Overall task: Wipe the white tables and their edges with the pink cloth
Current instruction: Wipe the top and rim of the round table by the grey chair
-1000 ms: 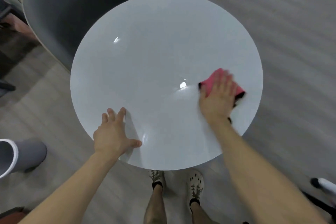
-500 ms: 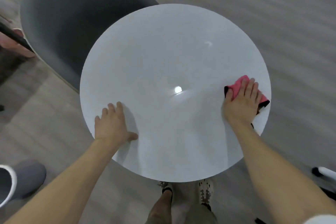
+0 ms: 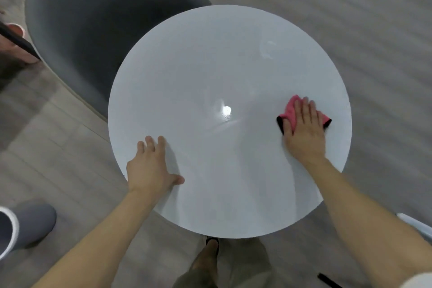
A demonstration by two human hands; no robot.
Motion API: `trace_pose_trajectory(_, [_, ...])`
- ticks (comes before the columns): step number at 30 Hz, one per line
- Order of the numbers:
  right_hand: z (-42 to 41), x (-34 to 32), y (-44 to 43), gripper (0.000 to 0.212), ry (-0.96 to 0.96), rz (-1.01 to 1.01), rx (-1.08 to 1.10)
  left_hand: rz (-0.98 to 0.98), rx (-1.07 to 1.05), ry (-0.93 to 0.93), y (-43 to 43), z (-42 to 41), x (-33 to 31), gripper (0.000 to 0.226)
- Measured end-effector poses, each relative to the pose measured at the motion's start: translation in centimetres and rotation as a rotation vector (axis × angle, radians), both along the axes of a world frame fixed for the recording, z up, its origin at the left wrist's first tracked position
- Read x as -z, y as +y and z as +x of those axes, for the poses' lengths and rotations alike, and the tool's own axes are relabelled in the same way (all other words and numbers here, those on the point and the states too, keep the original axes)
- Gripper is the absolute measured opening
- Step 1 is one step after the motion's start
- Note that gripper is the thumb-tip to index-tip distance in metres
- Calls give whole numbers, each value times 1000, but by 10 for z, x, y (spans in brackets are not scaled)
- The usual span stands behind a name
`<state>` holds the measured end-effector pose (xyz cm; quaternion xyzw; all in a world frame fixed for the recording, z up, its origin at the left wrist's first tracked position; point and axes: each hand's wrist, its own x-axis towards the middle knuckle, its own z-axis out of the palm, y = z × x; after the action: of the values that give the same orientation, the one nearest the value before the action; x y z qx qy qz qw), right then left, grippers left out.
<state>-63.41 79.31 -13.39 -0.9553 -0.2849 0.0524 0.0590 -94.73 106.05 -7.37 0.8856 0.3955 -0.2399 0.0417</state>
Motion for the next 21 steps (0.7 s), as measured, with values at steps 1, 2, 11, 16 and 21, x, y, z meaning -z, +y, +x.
trace_pose_trajectory(1, [12,2,0,76,6,4,107,-6,-4,-9,0,-1,-1,141])
trace_pose_trajectory(2, [12,3,10,77,2,8,199,-10,-5,-12,0,-2,0,141])
trace_pose_trajectory(11, [-163,-14,166,67,148,134,-747,-70,-22,27,6,9,-16,107])
trace_pose_trajectory(16, [-25,-4,62,72,30,55,-386,-12,-31,10,45,37,-34,68])
trace_pose_trajectory(21, [54,4,38,83,33,-48,239,-47,-179,51,82,67,-7,139])
